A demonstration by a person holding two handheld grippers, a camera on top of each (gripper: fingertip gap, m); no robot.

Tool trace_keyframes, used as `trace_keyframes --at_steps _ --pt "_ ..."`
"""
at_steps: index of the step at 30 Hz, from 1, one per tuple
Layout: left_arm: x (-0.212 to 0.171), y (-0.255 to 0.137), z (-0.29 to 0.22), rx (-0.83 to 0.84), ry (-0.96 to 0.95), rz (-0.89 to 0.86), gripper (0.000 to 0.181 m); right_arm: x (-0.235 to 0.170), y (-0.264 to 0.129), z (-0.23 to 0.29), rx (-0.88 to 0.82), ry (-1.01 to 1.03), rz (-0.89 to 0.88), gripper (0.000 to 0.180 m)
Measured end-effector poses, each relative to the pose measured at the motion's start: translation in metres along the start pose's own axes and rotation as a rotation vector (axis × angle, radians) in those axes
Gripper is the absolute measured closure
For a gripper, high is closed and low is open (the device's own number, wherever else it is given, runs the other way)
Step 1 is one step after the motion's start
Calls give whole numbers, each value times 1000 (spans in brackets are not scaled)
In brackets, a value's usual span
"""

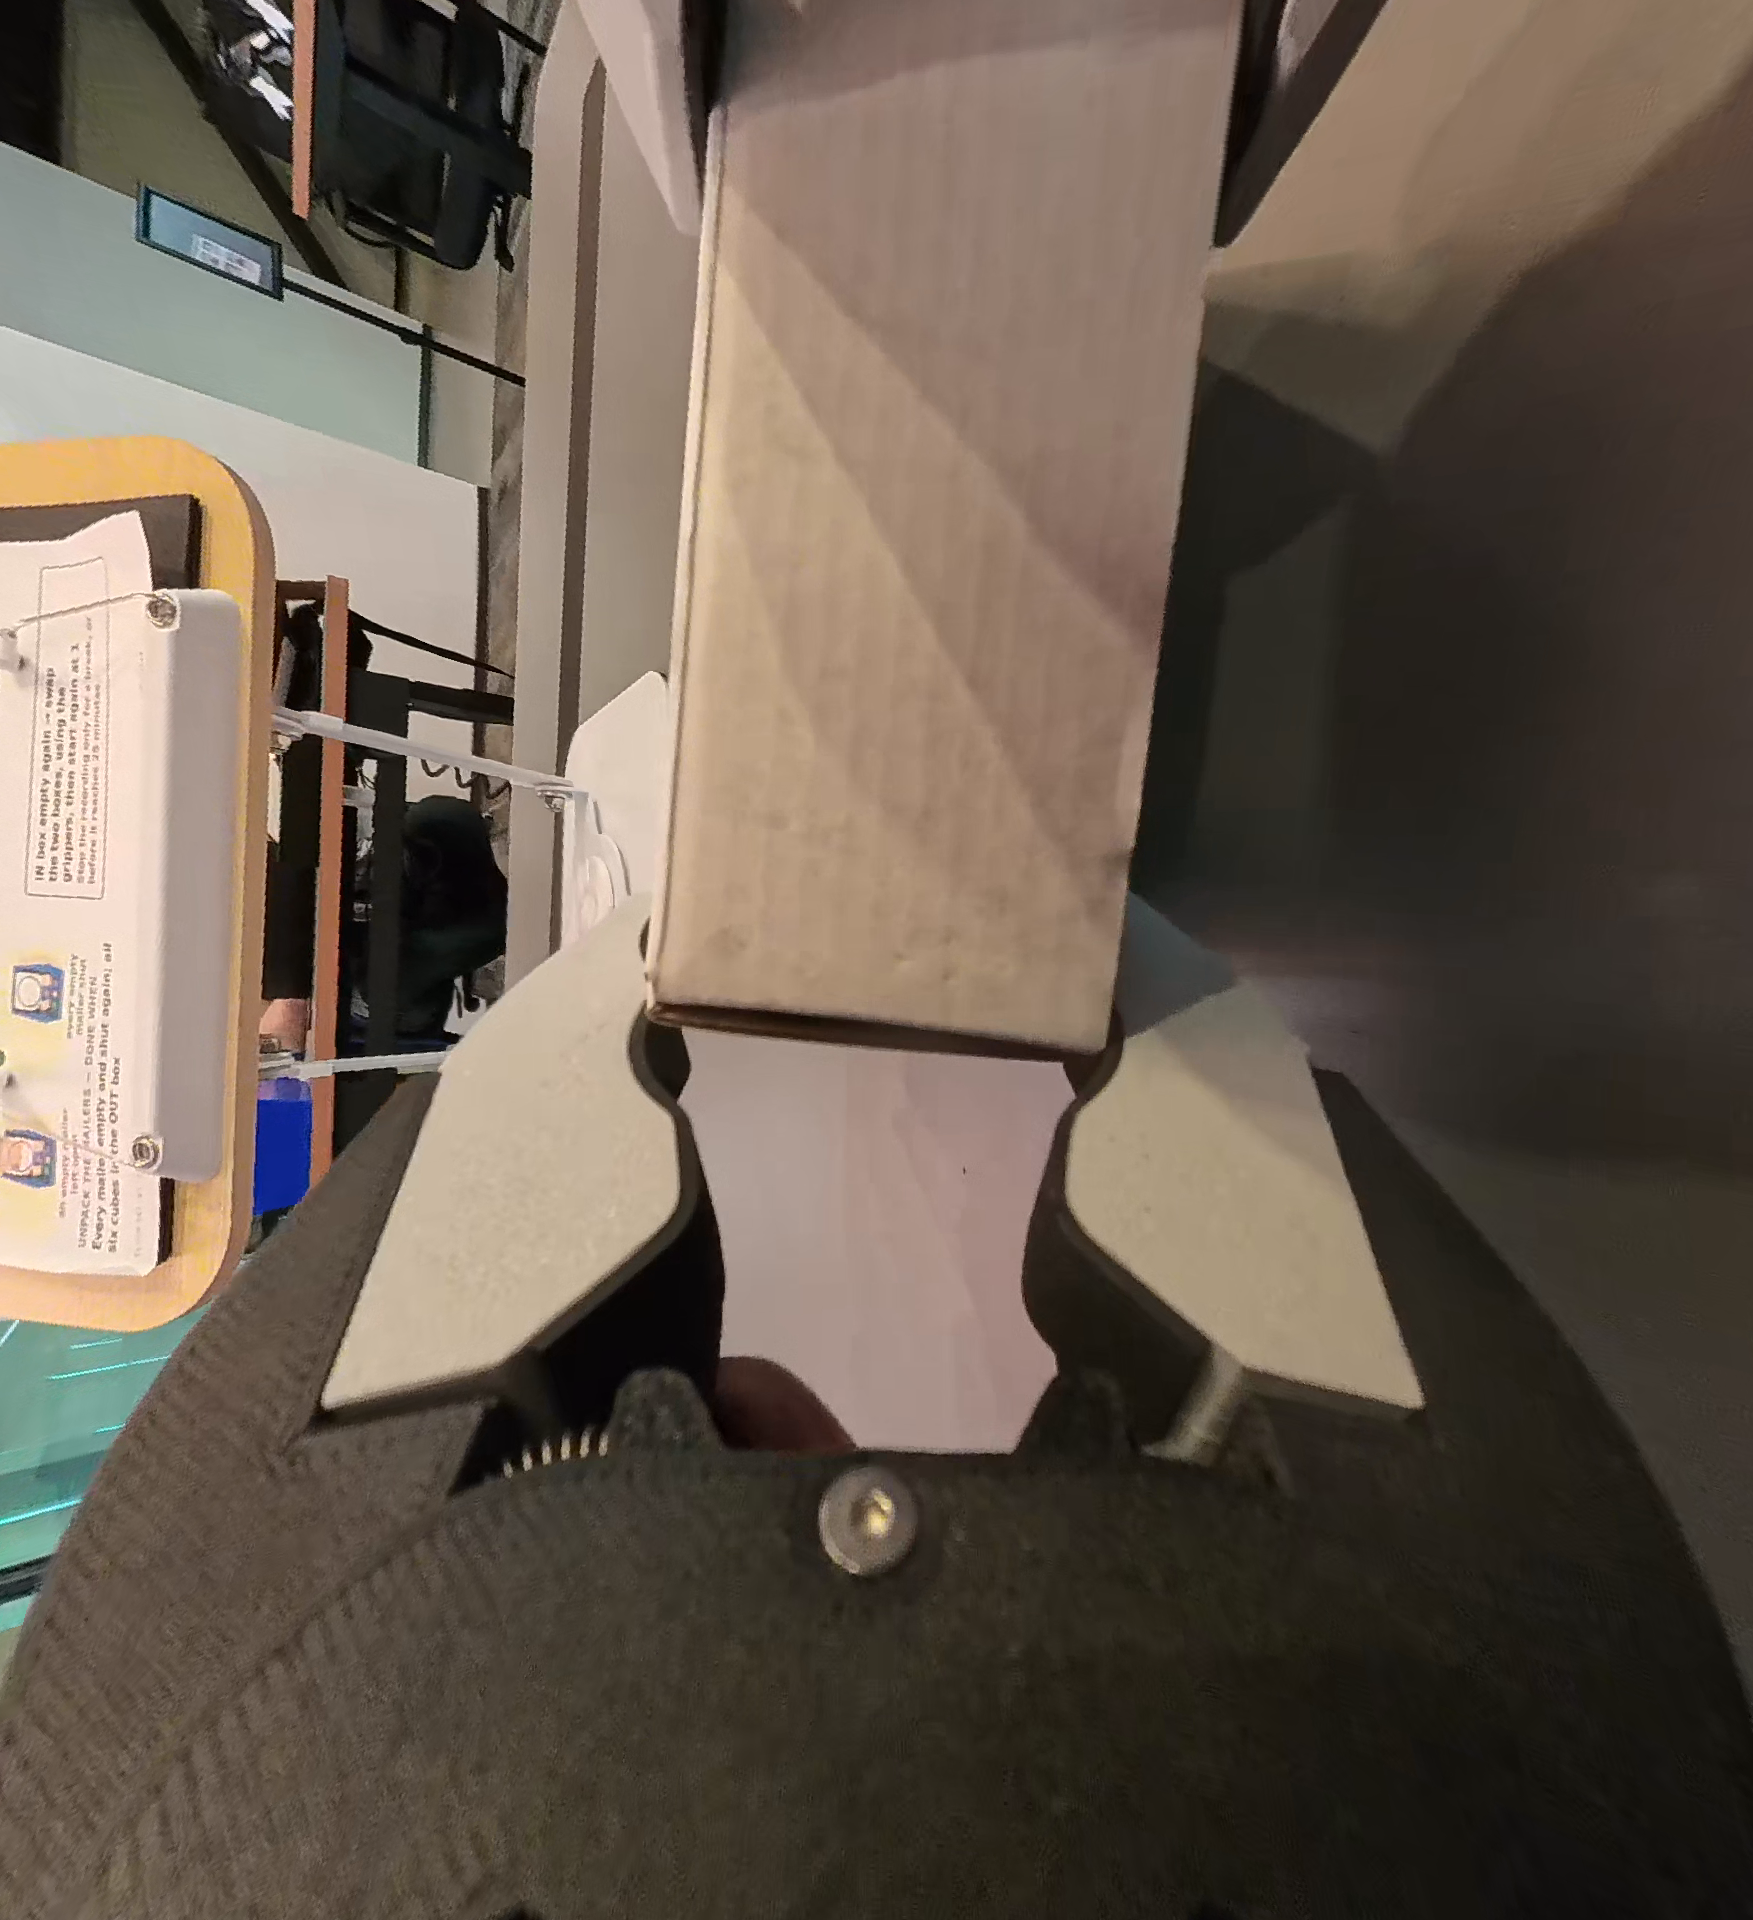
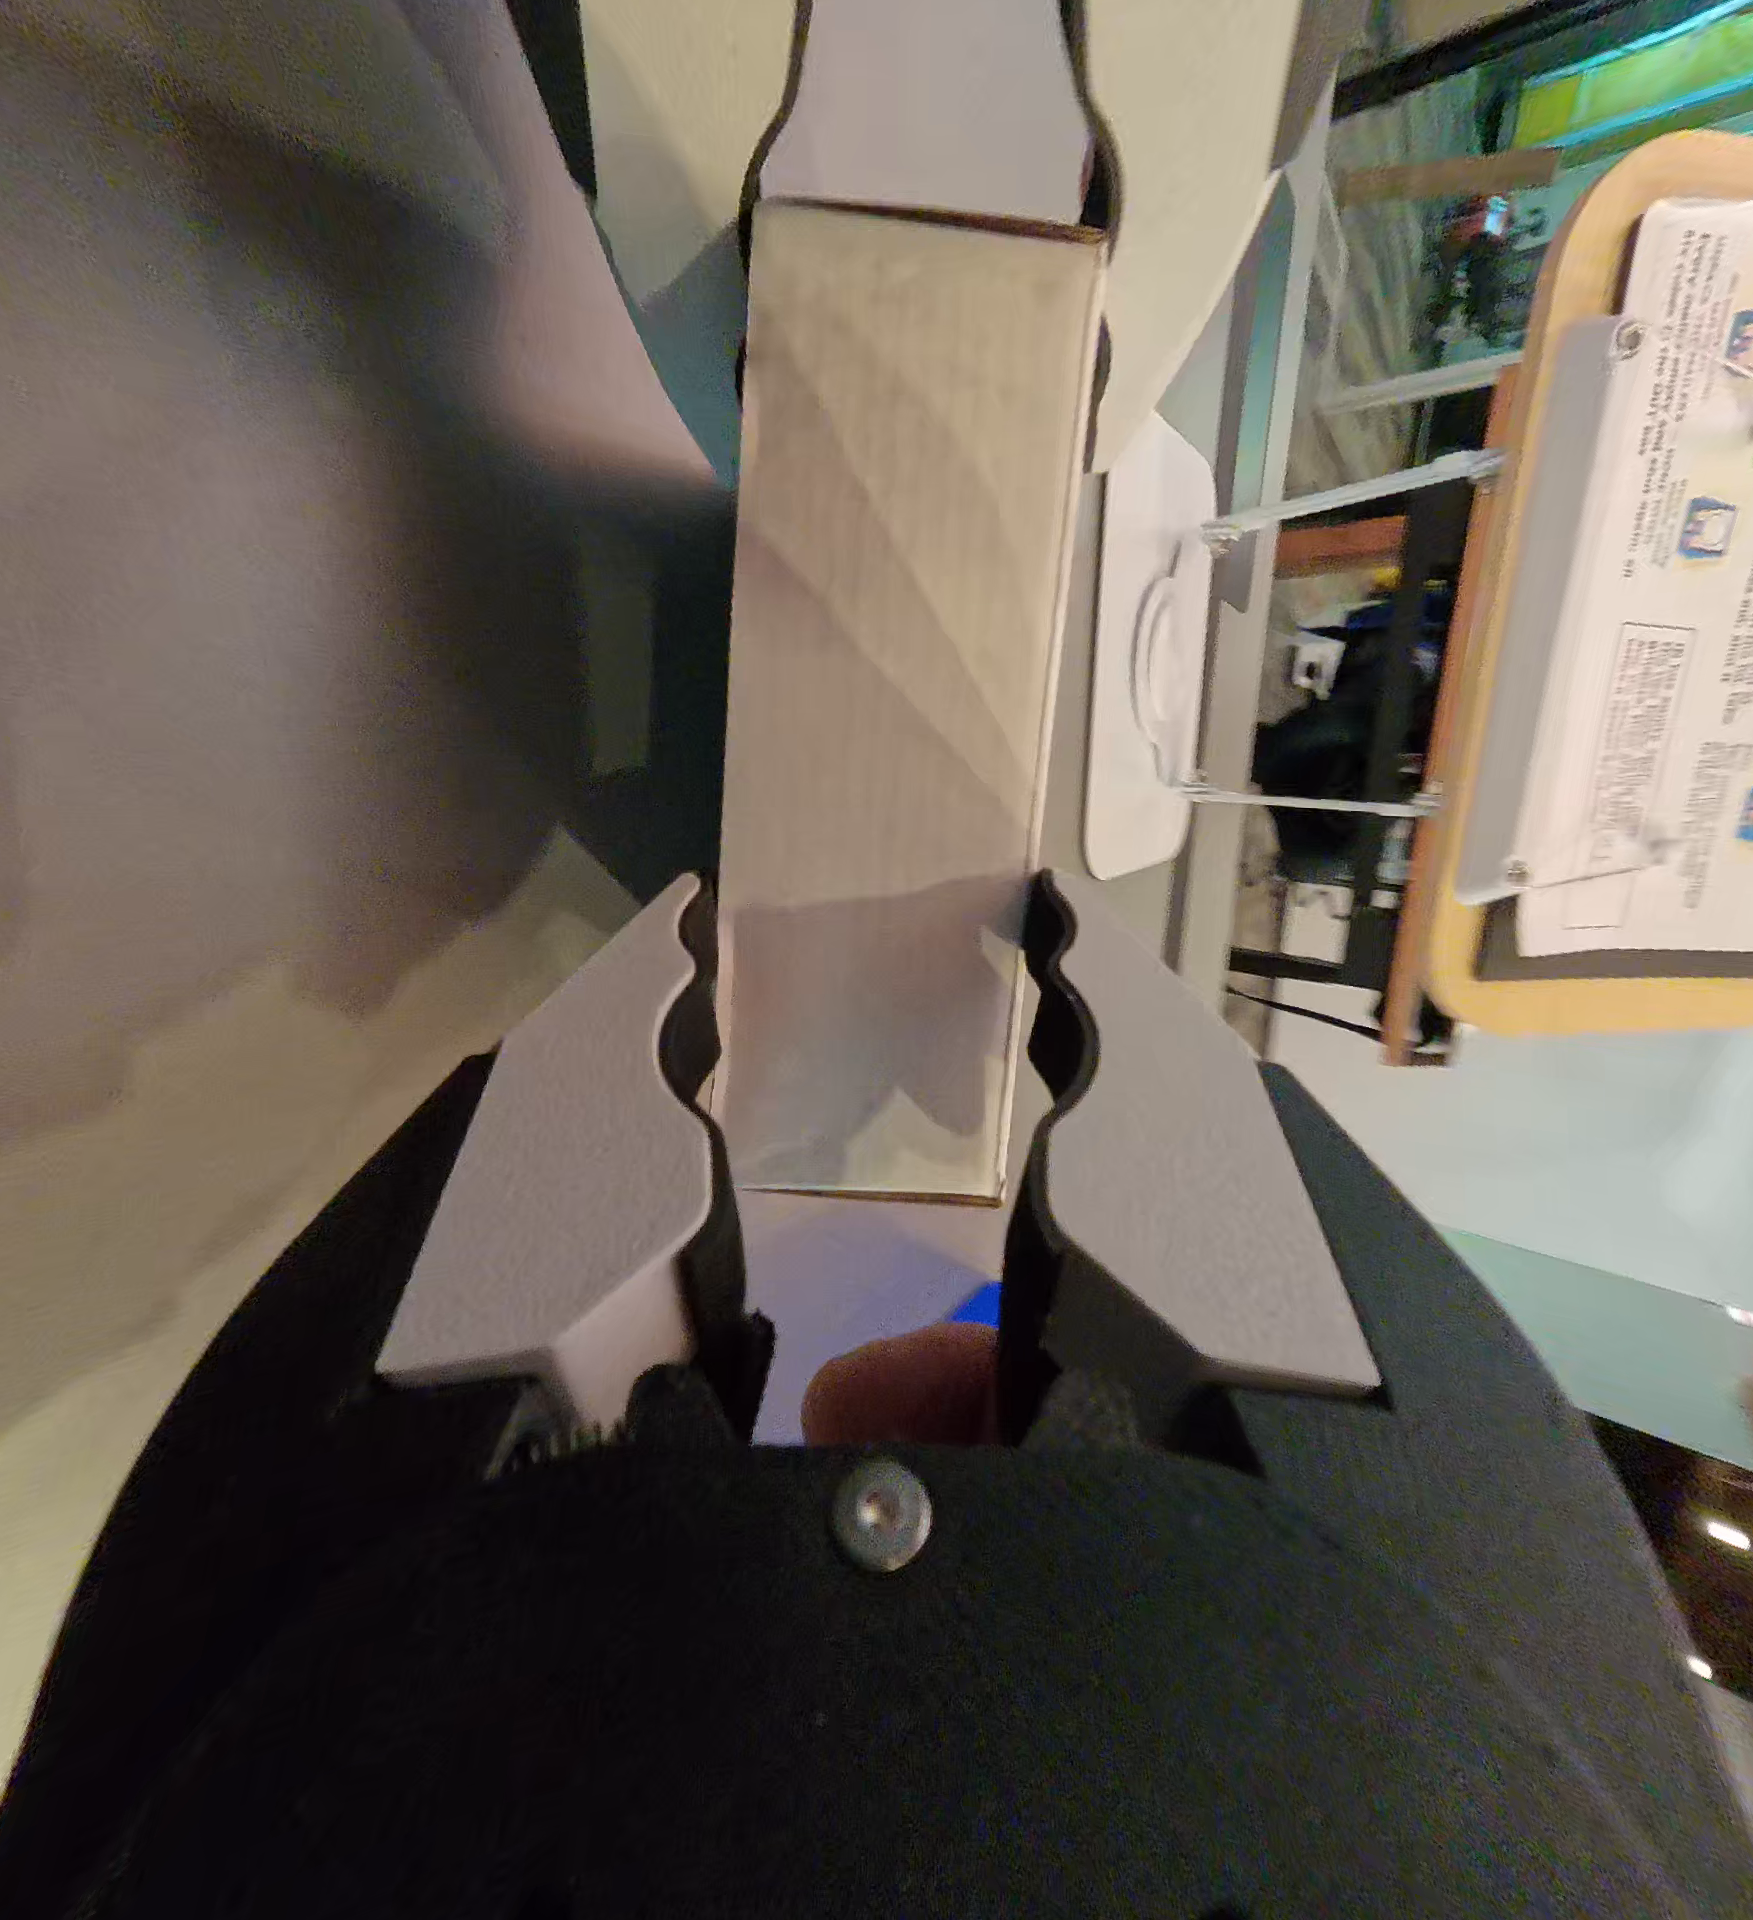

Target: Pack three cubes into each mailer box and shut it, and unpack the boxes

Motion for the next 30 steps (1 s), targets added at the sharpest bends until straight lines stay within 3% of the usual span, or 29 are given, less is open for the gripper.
trace_keyframes --at_steps 16,30 --pt "0 0 1 -14 -21 -14 109 -8 -5 -21 312 205 -168 123" --pt "2 -1 7 -104 -103 -92 109 -14 -6 -33 436 311 -251 123"
Point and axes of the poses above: each gripper's, where its closed fingertips meet, y out along the fingers, x out of its top, z = x × y across the jaws, the point moved 7 cm from there along -y, back along the fingers, and after that the axes turned 2 degrees about x, right-handed, at the moved point
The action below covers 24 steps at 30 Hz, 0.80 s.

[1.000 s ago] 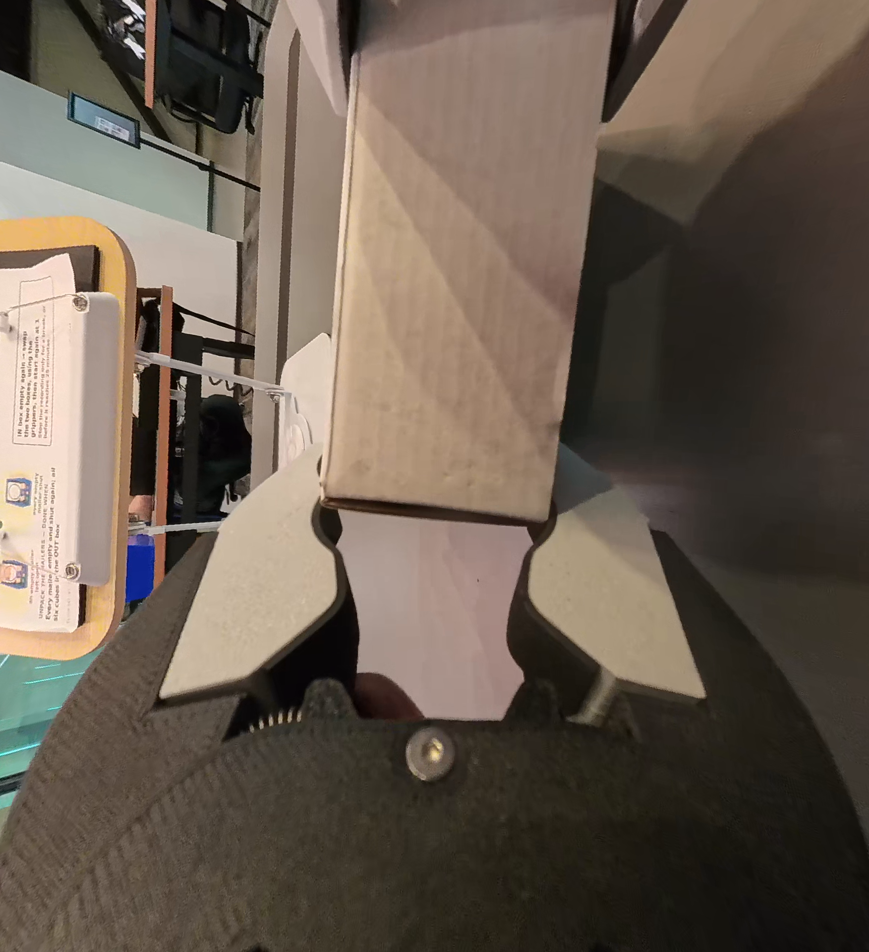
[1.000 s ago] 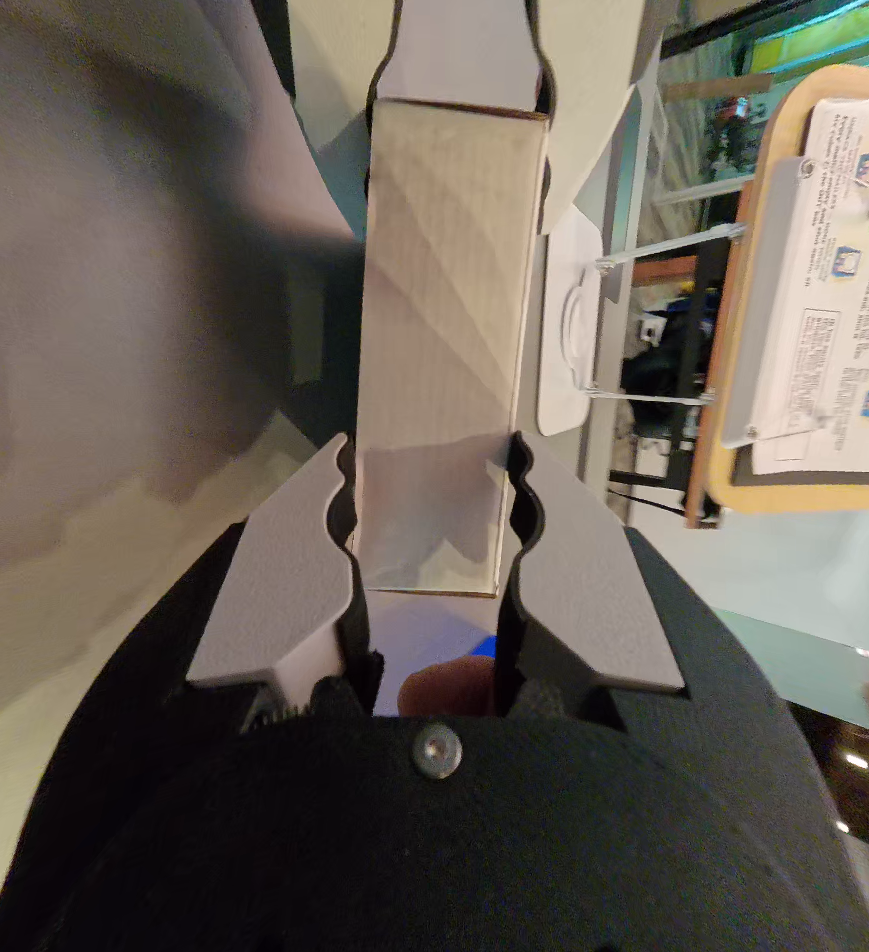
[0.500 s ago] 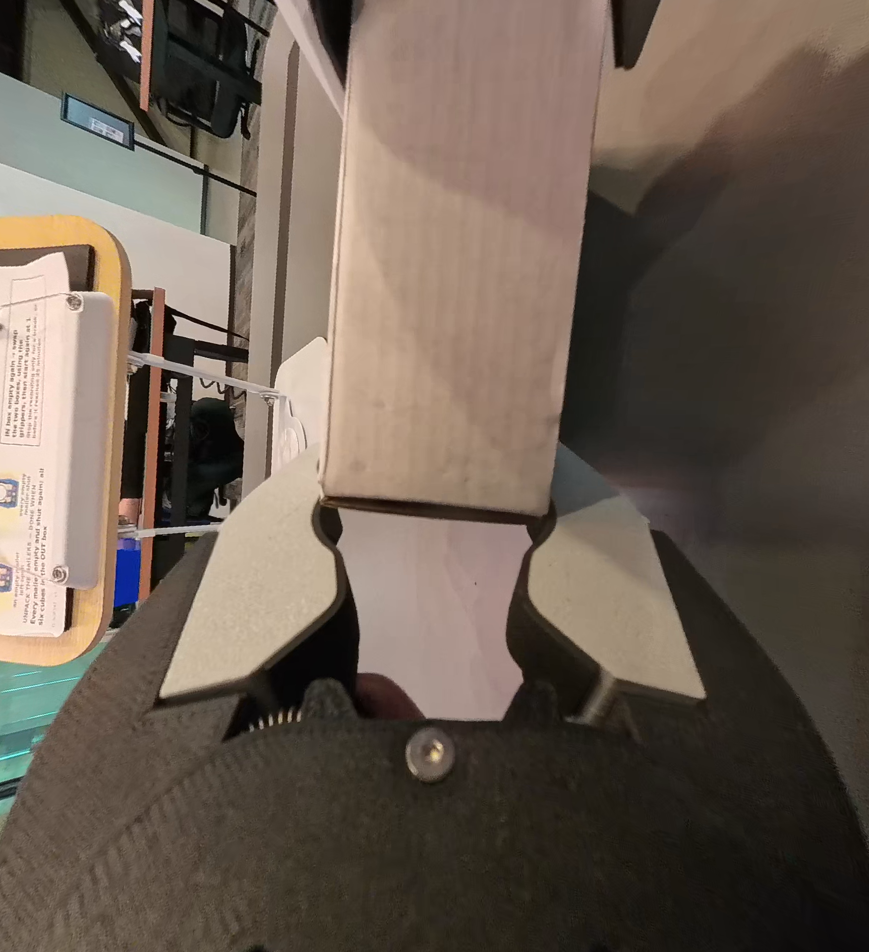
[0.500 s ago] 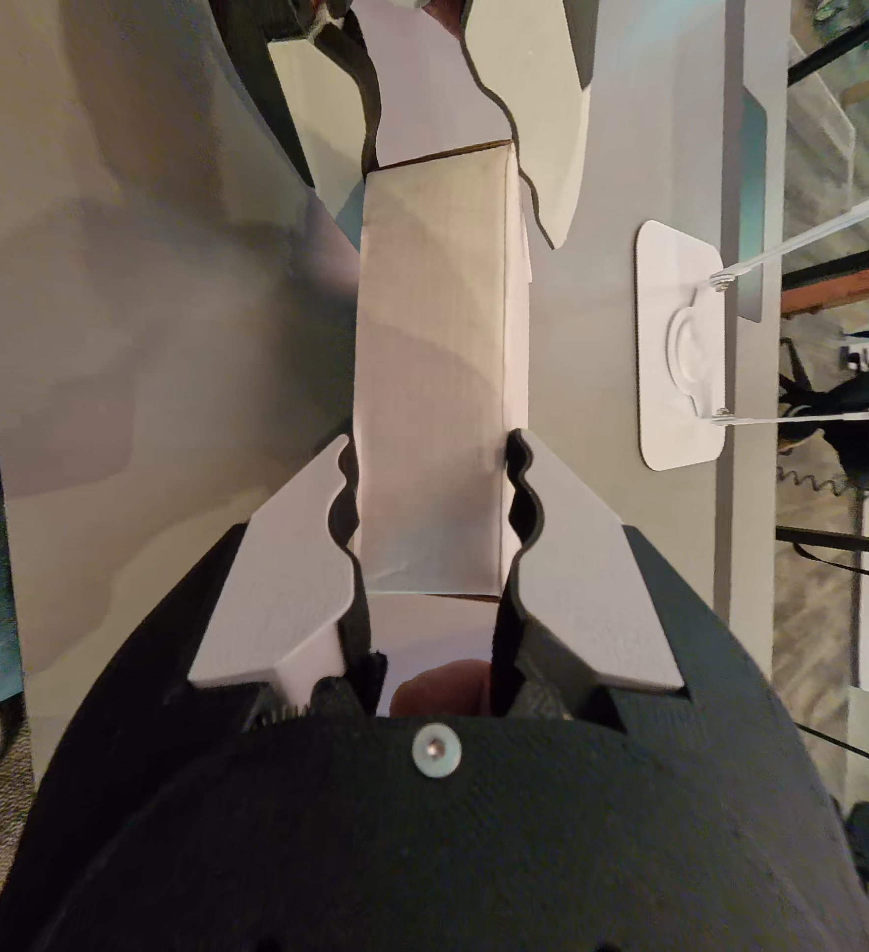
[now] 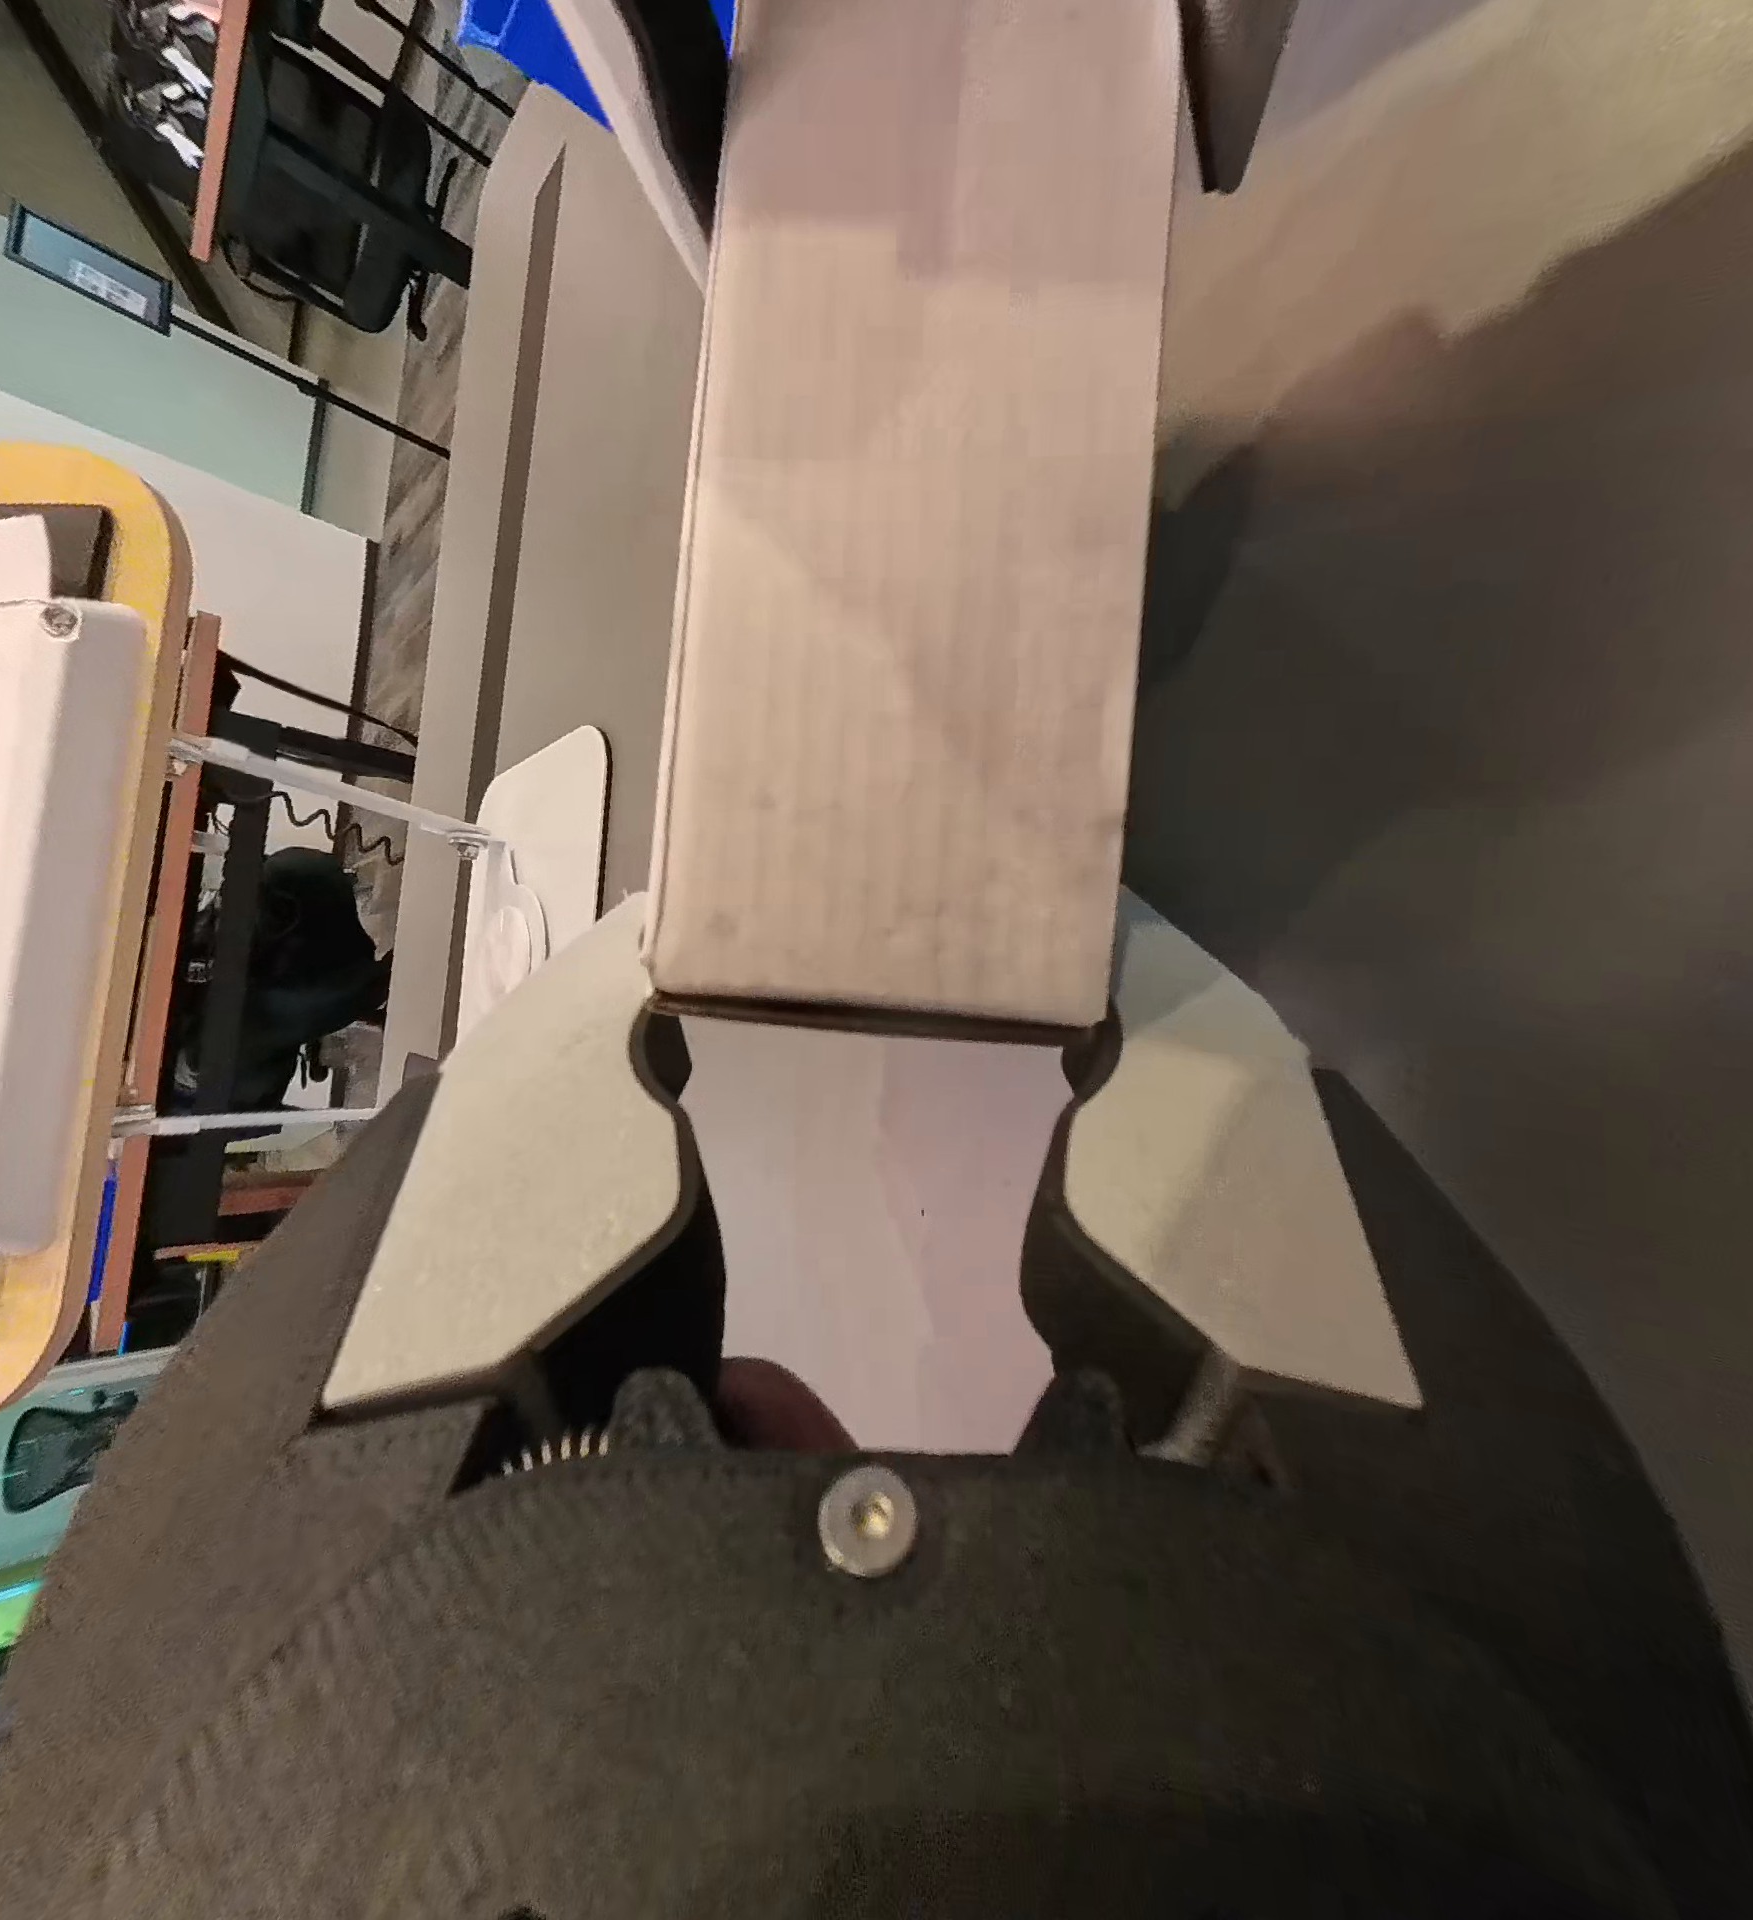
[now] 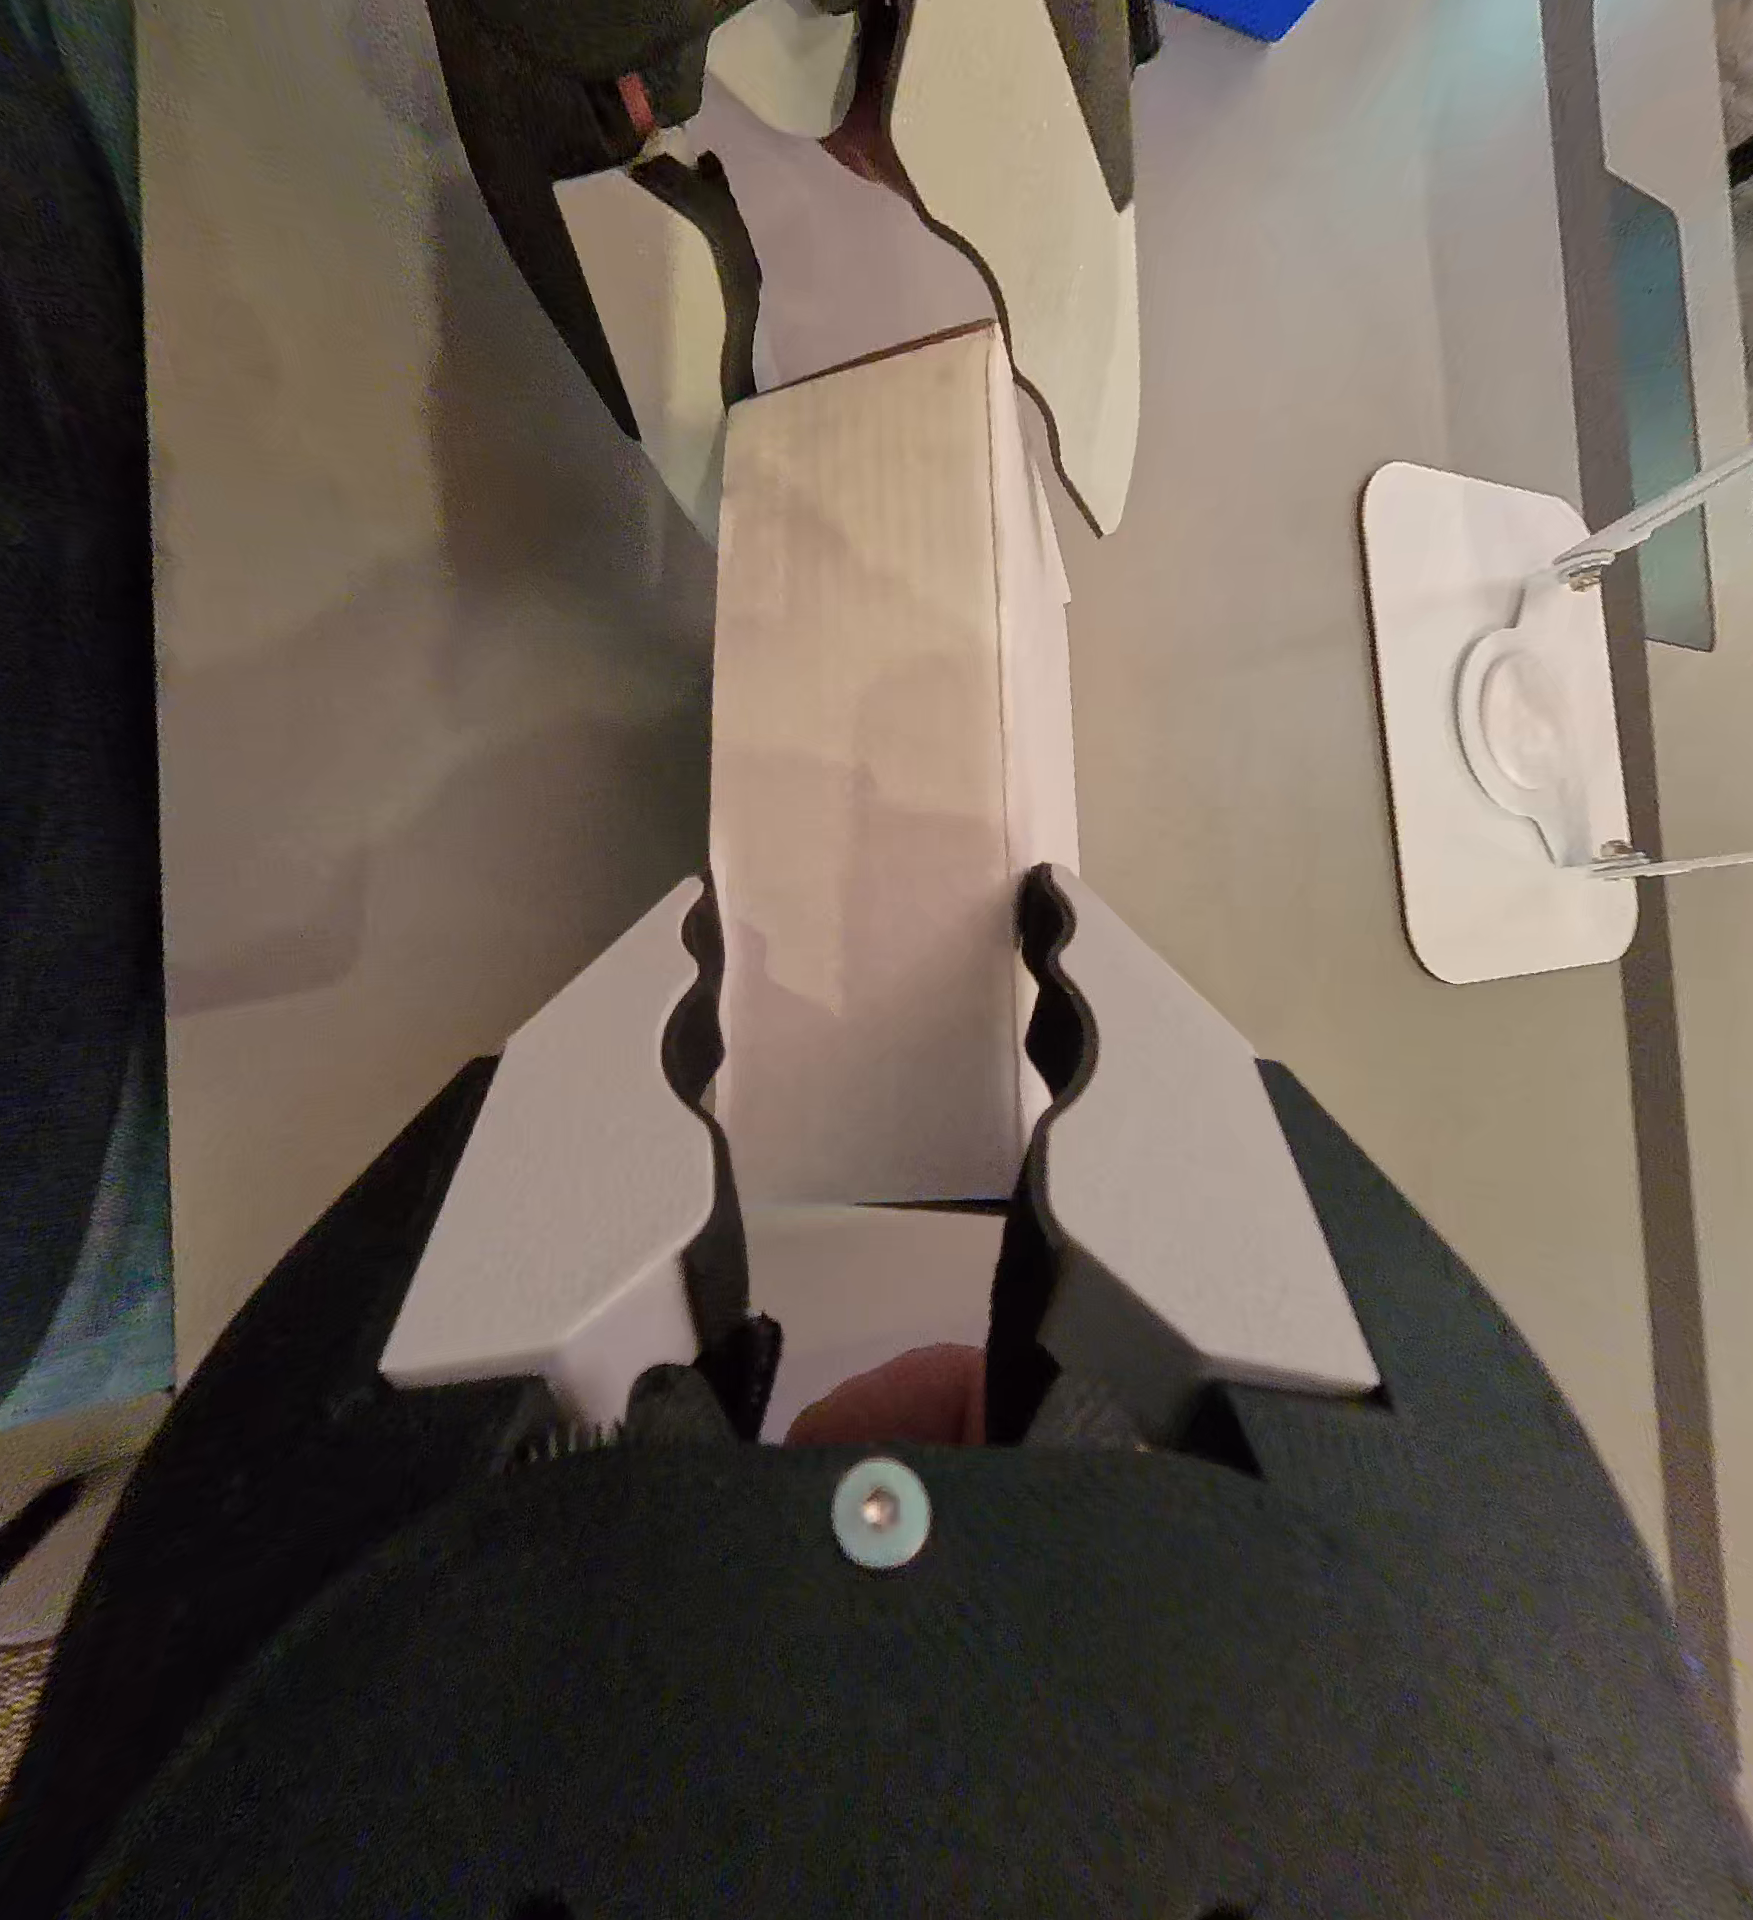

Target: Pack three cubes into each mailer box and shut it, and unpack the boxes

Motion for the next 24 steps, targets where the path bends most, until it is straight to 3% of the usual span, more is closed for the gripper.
trace_keyframes --at_steps 7,11,13,16,24 --pt "0 0 1 -12 -19 -11 109 0 -1 -3 24 23 -13 123" --pt "0 0 3 -31 -82 0 109 9 2 4 -175 -181 136 124" --pt "2 1 3 -40 -69 4 109 18 10 13 -253 -271 174 113" --pt "6 1 1 -45 -68 -1 109 27 23 15 -308 -275 175 123" --pt "6 1 0 -30 -51 -2 109 30 18 5 -130 -103 103 125"
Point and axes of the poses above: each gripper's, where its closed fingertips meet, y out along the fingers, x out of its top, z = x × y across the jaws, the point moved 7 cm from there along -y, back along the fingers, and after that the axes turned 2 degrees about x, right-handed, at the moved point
